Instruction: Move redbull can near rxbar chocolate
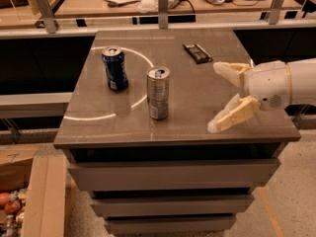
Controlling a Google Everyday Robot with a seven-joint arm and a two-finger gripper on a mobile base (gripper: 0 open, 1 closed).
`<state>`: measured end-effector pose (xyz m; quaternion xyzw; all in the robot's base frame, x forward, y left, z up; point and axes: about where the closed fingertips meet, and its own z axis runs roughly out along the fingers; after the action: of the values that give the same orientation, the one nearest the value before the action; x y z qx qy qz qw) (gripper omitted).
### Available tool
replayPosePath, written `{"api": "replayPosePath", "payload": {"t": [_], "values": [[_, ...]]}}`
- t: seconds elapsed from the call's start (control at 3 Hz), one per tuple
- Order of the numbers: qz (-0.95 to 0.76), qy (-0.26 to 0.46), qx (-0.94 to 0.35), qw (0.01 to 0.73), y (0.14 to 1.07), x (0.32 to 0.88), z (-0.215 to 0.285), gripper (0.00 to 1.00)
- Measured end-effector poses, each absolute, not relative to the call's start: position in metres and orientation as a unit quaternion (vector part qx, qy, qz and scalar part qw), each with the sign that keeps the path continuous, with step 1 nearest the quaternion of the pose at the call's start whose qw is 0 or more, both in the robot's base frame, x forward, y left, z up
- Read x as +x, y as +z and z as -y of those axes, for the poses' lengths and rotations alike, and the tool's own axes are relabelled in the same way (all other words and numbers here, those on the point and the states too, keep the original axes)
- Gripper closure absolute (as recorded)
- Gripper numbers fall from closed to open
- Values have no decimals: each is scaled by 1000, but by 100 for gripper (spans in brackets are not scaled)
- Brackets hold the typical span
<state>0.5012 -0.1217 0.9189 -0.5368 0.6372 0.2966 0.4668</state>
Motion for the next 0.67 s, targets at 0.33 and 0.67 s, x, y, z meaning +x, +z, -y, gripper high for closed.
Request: {"api": "replayPosePath", "payload": {"t": [0.33, 0.67], "values": [[-639, 293, -539, 464, 920, 500, 122, 0], [-638, 294, -539, 465, 917, 501, 120, 0]]}}
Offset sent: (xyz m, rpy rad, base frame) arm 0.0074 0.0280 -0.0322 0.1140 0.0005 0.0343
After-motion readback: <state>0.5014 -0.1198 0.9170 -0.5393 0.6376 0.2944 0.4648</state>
